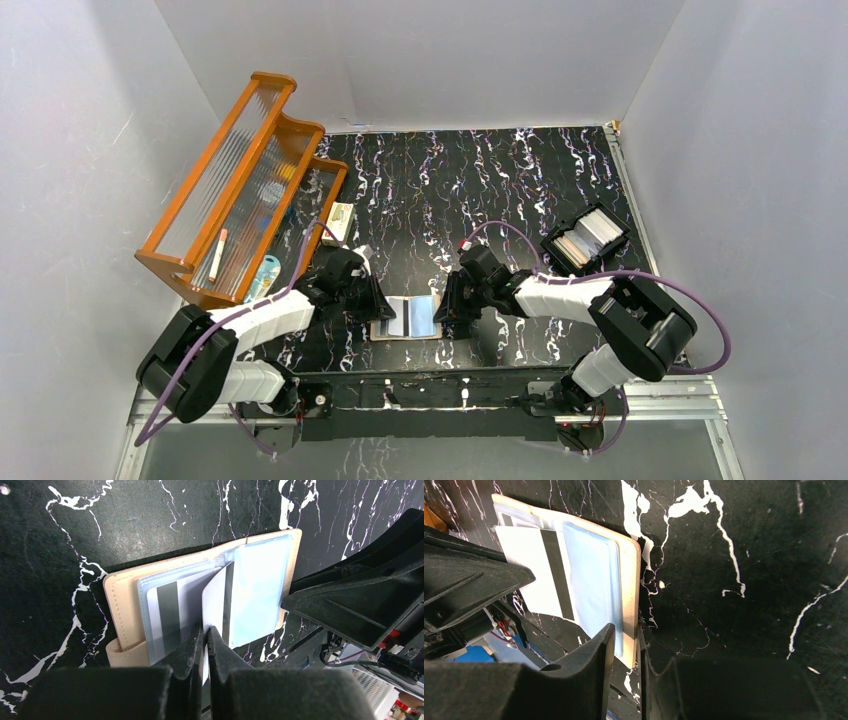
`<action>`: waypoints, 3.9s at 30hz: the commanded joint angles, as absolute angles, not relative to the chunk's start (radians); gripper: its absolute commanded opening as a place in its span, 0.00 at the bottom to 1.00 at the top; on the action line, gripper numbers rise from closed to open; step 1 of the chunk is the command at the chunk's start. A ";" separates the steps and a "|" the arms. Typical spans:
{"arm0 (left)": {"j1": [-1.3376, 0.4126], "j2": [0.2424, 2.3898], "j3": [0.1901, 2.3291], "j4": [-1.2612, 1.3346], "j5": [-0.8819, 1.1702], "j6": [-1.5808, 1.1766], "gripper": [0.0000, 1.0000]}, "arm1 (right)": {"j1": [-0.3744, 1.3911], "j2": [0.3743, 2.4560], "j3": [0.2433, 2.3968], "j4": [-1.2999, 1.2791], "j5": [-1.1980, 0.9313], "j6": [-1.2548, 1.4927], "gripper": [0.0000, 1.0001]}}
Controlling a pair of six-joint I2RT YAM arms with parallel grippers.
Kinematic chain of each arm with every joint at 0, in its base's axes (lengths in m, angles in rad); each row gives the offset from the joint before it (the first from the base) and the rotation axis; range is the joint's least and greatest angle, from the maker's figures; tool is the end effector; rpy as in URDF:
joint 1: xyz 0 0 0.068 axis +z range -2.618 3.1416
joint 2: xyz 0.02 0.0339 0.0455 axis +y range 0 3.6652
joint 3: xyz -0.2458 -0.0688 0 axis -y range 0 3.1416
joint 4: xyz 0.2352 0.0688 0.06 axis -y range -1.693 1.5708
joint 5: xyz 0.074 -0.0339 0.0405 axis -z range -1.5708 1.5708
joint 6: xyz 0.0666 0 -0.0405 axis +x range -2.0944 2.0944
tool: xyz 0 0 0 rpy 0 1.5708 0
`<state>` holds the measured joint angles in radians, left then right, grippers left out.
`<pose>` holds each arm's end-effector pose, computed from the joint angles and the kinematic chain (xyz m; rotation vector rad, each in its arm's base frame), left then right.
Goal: Put the credit cards into the card holder
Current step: Insert the credit card into the card holder.
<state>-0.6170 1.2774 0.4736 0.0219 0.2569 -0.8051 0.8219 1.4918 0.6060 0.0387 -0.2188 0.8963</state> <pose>0.1970 -0.1605 0.1236 -0.1027 2.5452 -0.9399 0.1854 0.2207 0.1102 -0.0116 2.6694 0.9558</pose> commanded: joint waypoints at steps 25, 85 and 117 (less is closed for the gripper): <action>-0.612 1.260 0.474 -0.089 0.202 -0.772 0.14 | 0.865 1.524 0.600 0.019 -0.184 0.920 0.27; -0.690 1.273 0.507 -0.066 0.173 -0.817 0.48 | 0.884 1.582 0.577 0.196 -0.261 0.999 0.20; -0.765 1.339 0.624 -0.093 0.195 -0.822 0.46 | 0.883 1.558 0.545 0.214 -0.204 1.010 0.18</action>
